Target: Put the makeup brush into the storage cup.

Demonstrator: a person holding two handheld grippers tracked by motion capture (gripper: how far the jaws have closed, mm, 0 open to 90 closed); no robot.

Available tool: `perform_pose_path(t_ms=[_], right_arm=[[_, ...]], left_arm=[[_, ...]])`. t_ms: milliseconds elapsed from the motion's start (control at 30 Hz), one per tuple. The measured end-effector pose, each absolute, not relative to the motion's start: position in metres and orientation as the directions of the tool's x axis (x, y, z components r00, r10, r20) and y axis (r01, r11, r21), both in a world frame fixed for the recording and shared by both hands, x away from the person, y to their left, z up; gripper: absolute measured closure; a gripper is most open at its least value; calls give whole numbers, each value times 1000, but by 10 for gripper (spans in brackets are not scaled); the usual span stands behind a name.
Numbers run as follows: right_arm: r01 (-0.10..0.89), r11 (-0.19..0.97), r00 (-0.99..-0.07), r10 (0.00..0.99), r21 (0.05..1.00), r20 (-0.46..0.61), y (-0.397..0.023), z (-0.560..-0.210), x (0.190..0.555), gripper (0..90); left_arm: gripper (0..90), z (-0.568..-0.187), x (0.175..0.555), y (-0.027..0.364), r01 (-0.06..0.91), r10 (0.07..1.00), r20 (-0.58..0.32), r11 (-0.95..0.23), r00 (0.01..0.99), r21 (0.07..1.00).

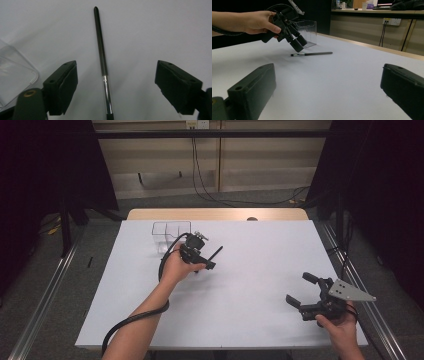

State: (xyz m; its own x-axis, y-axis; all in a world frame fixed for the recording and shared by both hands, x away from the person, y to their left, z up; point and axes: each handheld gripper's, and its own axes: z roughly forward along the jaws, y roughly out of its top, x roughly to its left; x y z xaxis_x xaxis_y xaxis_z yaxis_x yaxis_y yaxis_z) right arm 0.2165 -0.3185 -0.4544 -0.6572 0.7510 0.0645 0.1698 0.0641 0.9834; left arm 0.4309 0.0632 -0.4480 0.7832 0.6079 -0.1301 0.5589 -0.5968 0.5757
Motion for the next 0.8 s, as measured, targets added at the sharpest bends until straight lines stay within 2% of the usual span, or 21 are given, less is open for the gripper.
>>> perform_pose_path(t_ms=[267,433,467,600,667,800], right_arm=[[171,62,-657,751,983,67,-319,-455,216,0],[170,65,-658,751,983,64,-319,-454,216,0],[170,66,-657,751,983,63,-319,-454,216,0],[170,67,-658,751,983,63,-319,-455,216,0],[171,65,-658,750,983,65,-319,-455,216,0],[171,63,-658,750,983,67,-319,-455,216,0]], left_arm=[[368,-447,432,68,552,605,-112,-617,789,561],[411,-451,432,68,561,608,-117,-619,785,549],[452,-452,432,68,562,607,-117,-621,786,546],[484,-455,432,66,582,618,-127,-622,776,524],[542,-456,432,64,588,624,-128,-619,771,521],[574,-459,433,60,597,629,-129,-625,767,503]])
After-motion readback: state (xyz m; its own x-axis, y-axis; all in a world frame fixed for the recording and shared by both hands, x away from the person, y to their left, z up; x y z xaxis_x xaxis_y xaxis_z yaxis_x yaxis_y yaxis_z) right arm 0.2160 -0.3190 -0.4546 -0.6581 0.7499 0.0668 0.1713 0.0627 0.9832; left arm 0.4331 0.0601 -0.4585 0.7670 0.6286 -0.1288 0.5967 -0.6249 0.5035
